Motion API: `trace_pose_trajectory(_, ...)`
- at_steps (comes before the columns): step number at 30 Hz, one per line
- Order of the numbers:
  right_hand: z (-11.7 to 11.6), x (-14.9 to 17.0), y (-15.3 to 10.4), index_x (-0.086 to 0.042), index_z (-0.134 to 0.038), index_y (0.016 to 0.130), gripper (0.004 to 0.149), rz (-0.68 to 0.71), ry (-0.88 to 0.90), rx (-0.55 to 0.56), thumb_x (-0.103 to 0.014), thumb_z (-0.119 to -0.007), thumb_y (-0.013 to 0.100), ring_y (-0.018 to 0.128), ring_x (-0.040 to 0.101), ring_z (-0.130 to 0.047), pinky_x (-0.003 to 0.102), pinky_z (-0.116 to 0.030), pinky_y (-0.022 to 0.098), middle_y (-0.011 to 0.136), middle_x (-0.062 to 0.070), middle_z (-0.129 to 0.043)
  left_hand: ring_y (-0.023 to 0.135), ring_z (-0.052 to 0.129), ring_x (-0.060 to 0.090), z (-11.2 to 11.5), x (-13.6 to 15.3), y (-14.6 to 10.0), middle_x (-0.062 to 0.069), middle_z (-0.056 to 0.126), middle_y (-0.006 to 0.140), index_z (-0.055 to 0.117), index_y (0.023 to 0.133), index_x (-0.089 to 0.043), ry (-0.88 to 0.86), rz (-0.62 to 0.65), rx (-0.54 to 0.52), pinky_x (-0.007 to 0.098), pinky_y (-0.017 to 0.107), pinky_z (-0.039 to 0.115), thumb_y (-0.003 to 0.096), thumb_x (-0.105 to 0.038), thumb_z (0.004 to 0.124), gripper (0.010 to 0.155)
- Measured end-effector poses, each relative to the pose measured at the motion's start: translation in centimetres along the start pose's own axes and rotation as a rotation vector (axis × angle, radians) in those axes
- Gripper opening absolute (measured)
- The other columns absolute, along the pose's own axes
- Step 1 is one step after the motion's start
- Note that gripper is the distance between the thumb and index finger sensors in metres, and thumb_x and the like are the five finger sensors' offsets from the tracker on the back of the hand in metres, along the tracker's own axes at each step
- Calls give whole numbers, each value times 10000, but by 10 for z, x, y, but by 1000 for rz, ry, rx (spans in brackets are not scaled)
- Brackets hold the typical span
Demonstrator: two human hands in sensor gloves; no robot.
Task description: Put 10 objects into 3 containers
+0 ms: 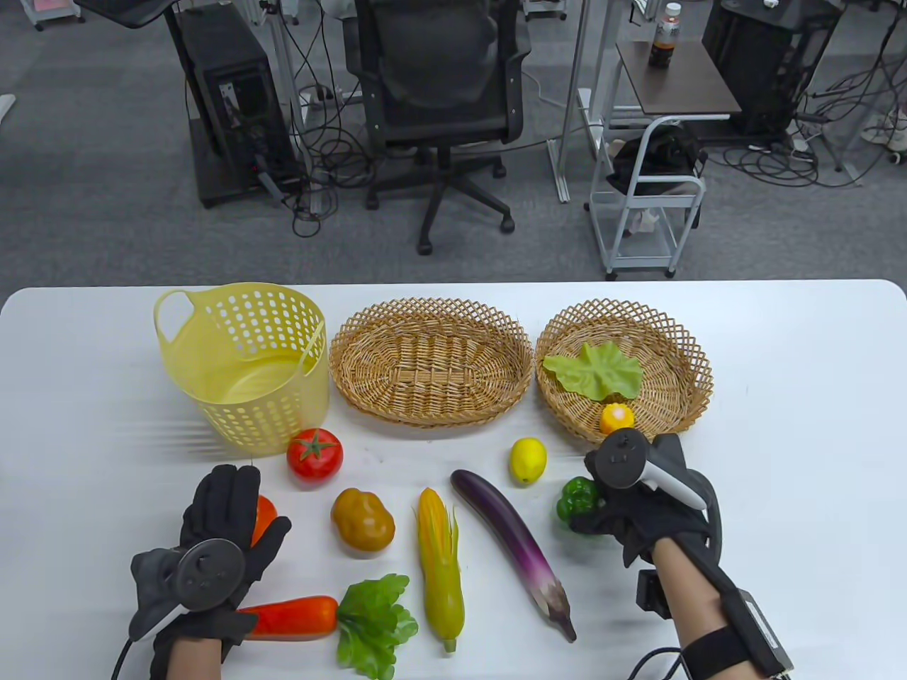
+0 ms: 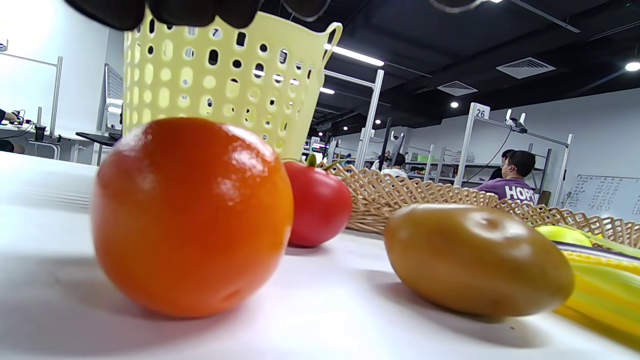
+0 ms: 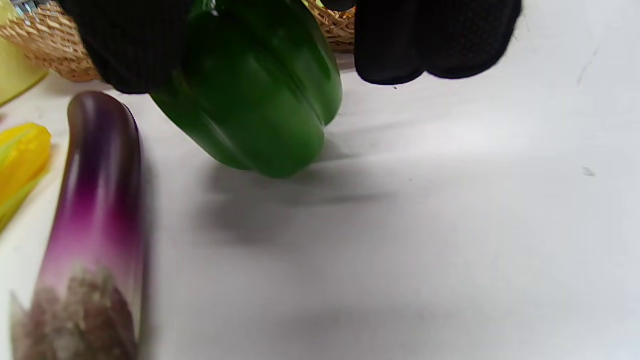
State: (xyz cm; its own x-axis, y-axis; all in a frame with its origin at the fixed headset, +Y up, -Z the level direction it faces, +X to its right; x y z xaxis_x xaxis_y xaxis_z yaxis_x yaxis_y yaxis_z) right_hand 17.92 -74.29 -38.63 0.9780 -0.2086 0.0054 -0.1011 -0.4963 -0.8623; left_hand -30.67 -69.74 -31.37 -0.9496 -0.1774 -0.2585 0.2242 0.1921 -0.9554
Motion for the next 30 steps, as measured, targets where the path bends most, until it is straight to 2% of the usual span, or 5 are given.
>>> trace_pose_trajectory(7, -10, 0, 4, -252, -164, 1120, 960, 9, -70, 32, -559, -797, 467, 961, 439, -696, 556, -701, 617, 1229, 135, -278, 1075, 430, 606, 1, -2, 0, 335, 356, 1181, 337, 1187, -57, 6, 3, 5, 729, 668, 535, 645, -565, 514, 764)
trace_pose_trajectory(16, -1, 0, 0, -171, -309, 1124, 937, 78, -32, 178, -561, -824, 446, 855, 380, -814, 481, -756, 560, 1181, 143, -471, 1074, 433, 607, 1, -2, 0, 337, 359, 1179, 343, 1187, -56, 7, 1, 9, 729, 667, 538, 644, -565, 515, 763)
trace_pose_trajectory(22, 37, 25, -18, -165, -316, 1128, 939, 96, 185, 312, -561, -825, 445, 833, 389, -823, 482, -756, 547, 1177, 150, -482, 1075, 434, 605, 0, -3, 0, 336, 359, 1180, 343, 1188, -59, 12, 3, 4, 729, 667, 537, 645, -565, 514, 762)
trace_pose_trajectory(26, 65, 60, -20, -187, -304, 1130, 935, 35, 403, 439, -546, -834, 448, 839, 405, -808, 489, -741, 550, 1189, 137, -462, 1075, 434, 605, 0, -2, 0, 338, 357, 1180, 345, 1187, -59, 17, 1, -2, 728, 668, 537, 645, -565, 515, 761)
trace_pose_trajectory(30, 77, 94, -12, -207, -283, 1133, 926, -96, 553, 512, -549, -821, 460, 844, 406, -781, 485, -717, 565, 1193, 132, -445, 1073, 437, 607, -1, -2, 0, 340, 363, 1178, 347, 1187, -56, 23, -1, -4, 729, 665, 539, 645, -564, 516, 763)
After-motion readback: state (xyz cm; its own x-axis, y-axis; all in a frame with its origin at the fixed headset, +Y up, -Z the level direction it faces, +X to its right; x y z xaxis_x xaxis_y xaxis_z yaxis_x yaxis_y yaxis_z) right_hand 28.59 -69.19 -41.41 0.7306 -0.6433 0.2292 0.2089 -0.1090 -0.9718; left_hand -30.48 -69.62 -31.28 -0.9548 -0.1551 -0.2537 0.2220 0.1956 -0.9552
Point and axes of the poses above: the tracker on the back of each hand, its own x axis roughly to the little-finger side, its own y axis roughly from the wrist to the fingertips, z = x × y, the point moved 5 cm from there along y, roughly from the wrist to the fingertips
